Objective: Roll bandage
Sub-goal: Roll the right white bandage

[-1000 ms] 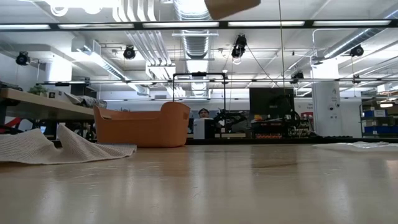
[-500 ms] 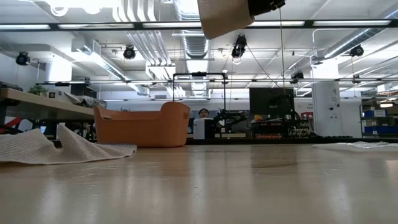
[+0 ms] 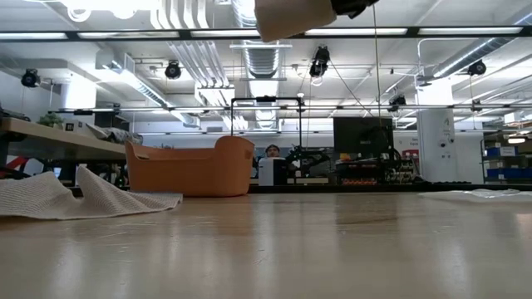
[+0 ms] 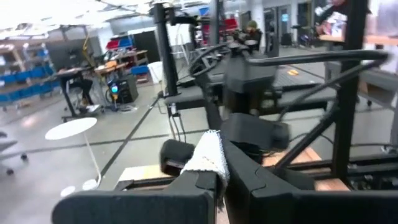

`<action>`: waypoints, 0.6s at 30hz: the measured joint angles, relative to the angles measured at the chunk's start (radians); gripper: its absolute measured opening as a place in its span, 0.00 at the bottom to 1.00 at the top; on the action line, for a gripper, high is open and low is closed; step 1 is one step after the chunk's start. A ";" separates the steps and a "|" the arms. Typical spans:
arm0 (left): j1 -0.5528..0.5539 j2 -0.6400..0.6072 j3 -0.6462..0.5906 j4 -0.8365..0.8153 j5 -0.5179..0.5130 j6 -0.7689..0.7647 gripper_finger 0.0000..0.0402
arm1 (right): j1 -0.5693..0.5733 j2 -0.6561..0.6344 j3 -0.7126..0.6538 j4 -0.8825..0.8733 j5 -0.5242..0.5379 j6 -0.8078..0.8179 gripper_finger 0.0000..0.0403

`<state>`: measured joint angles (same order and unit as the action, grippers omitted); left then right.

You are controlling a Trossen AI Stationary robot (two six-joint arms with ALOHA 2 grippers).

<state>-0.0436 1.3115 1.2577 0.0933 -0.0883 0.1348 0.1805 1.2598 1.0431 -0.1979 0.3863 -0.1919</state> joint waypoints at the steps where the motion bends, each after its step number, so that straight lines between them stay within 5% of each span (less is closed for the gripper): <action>1: 0.008 0.002 -0.002 0.002 0.000 -0.008 0.00 | 0.001 0.000 0.000 -0.001 -0.011 -0.001 0.30; 18: 0.059 0.009 -0.018 -0.003 0.026 -0.023 0.00 | 0.040 0.001 -0.001 0.057 -0.137 -0.009 0.30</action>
<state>0.0159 1.3205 1.2400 0.0906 -0.0628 0.1120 0.2205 1.2606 1.0424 -0.1404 0.2491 -0.2008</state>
